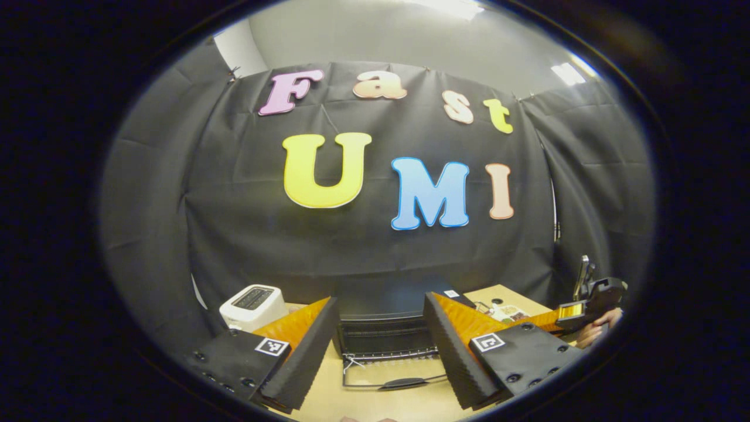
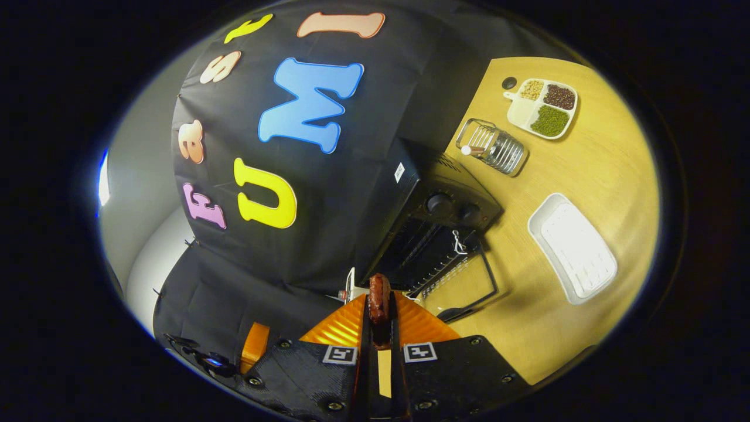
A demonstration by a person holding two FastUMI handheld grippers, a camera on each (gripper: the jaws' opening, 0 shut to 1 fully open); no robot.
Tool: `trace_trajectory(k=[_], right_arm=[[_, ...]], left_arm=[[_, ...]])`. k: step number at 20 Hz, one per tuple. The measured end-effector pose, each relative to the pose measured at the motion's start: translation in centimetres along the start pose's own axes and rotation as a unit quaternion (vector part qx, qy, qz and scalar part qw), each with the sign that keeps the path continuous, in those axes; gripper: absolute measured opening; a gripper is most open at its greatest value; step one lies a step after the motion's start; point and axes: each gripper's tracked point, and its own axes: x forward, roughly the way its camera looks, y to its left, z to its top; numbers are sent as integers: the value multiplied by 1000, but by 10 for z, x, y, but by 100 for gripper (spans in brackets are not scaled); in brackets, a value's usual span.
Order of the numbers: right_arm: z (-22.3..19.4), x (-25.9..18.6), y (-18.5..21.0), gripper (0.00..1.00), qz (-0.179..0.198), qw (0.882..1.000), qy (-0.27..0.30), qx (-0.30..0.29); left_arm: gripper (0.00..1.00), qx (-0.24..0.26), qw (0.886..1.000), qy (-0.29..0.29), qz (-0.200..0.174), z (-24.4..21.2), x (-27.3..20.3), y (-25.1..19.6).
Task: Open the electric oven with the left hand, put the food in, and close the electric oven.
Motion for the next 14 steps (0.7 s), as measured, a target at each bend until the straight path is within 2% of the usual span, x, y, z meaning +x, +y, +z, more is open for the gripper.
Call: trace_trajectory(k=[6, 8, 10, 11, 12, 14], right_arm=[[-3, 109, -21, 15, -31, 998, -19, 41], [-8, 141, -31, 15, -46, 998, -19, 46], [-17, 171, -38, 15, -60, 996, -18, 57], [-21, 184, -42, 15, -64, 996, -18, 59], [-24, 196, -43, 15, -66, 996, -23, 58], [-20, 216, -49, 15, -71, 994, -46, 64]], left_arm=[[92, 5, 1000, 13, 25, -15, -15, 40], [100, 4, 999, 22, 28, -21, -21, 49], [97, 0, 999, 29, 34, -23, -30, 61], [100, 0, 999, 31, 38, -23, -35, 67], [97, 2, 998, 32, 45, -25, -40, 74], [100, 4, 997, 40, 58, -30, -44, 85]])
